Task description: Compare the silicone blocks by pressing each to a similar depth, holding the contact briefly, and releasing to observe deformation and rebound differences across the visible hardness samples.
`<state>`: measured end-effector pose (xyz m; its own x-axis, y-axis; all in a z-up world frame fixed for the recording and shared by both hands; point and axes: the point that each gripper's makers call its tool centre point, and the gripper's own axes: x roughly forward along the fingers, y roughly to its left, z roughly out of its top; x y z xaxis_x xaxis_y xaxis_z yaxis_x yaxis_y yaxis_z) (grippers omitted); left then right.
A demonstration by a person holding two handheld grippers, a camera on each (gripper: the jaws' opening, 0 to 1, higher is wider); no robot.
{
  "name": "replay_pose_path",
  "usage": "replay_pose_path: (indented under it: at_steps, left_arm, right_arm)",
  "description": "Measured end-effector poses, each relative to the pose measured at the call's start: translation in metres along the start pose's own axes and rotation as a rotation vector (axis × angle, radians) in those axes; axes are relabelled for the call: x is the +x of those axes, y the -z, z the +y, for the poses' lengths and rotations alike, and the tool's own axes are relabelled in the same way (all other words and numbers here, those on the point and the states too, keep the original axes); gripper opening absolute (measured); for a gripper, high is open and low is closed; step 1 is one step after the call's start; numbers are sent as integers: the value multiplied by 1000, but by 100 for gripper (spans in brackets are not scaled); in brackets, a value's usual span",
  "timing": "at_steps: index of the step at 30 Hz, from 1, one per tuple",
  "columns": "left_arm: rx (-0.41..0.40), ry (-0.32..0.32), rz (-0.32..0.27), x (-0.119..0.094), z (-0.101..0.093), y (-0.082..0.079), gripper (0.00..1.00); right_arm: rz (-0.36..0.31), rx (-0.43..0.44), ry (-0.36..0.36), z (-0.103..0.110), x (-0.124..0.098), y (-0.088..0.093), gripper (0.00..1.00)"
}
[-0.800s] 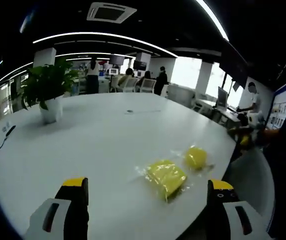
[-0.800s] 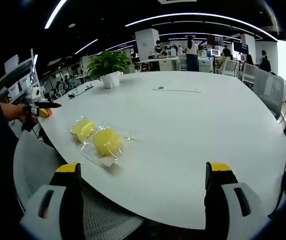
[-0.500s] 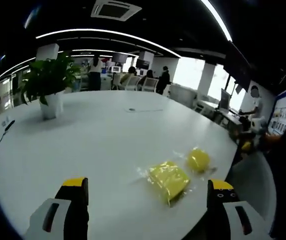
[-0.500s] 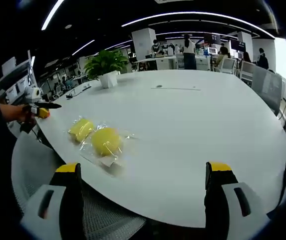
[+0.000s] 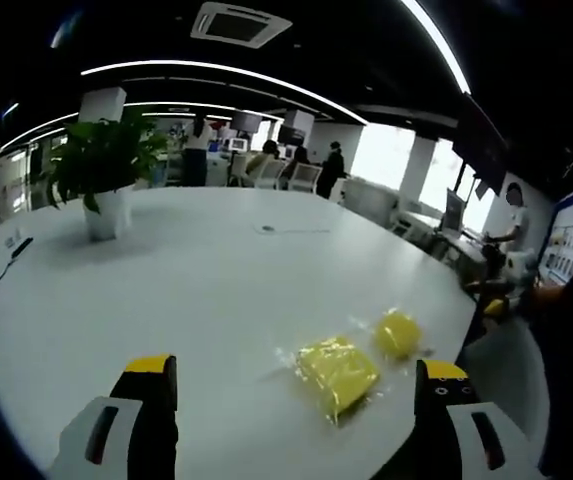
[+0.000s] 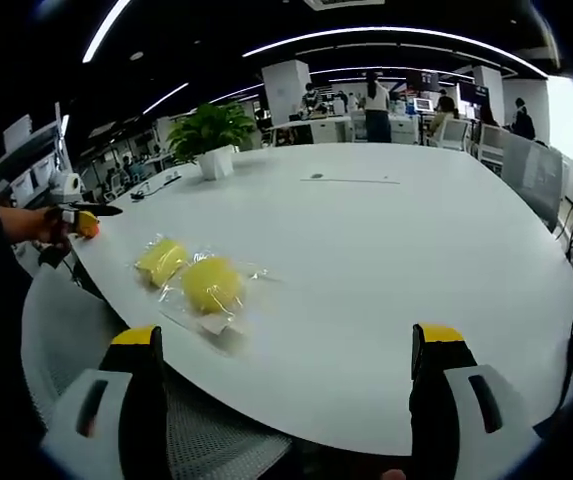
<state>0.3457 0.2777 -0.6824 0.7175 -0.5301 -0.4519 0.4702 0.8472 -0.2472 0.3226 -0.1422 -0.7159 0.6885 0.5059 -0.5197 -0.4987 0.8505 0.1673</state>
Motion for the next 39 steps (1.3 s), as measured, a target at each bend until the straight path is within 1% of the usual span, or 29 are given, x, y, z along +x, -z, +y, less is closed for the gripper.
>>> replay_pose_path:
  at_steps: [4, 5, 7, 9, 12, 16, 21, 23, 25, 29, 31, 32, 33, 36, 37, 39]
  left_arm:
    - [-9, -3, -3, -3, 1, 1, 100]
    - [-8, -4, 0, -3, 1, 2, 100]
    - [7, -12, 25, -3, 2, 7, 100]
    - [4, -11, 25, -3, 1, 7, 100]
    - [-18, 2, 22, -2, -2, 6, 100]
    - [-41, 3, 34, -2, -2, 9, 100]
    - [-83, 8, 19, -2, -5, 3, 100]
    - [-70, 7, 15, -2, -5, 2, 100]
    - [-64, 5, 23, -1, -5, 3, 100]
    - [-51, -2, 29, -2, -4, 5, 100]
    - [24, -7, 58, -2, -4, 10, 100]
    - [37, -2, 59, -2, -6, 11, 100]
    - [31, 6, 53, -2, -10, 10, 100]
    - [30, 22, 32, -4, -14, 8, 100]
    - [31, 22, 29, -4, -14, 8, 100]
    - [28, 24, 34, -4, -14, 10, 100]
  right_arm:
    - [1, 3, -5, 1, 1, 0, 97]
    - [-1, 2, -6, 2, 1, -1, 97]
    - [-1, 10, -9, 3, 1, 0, 97]
    - [8, 15, -13, 5, 1, 1, 97]
    - [9, 9, -9, 5, 1, 2, 97]
    - [12, 8, 0, 2, 0, 3, 97]
    - [1, 15, -2, 0, 2, -1, 97]
    - [-7, 14, -8, 2, 2, -4, 97]
    - [-10, 11, -17, 3, 2, -5, 97]
    - [7, -25, -32, 6, 3, -2, 97]
    - [1, -27, -45, 7, 3, -2, 97]
    - [2, -29, -47, 7, 4, -2, 97]
    - [3, -36, -49, 7, 4, -2, 97]
    - [-14, -46, -54, 8, 6, -6, 97]
    - [-32, -60, -59, 9, 7, -10, 97]
    - [-28, -59, -56, 9, 9, -11, 97]
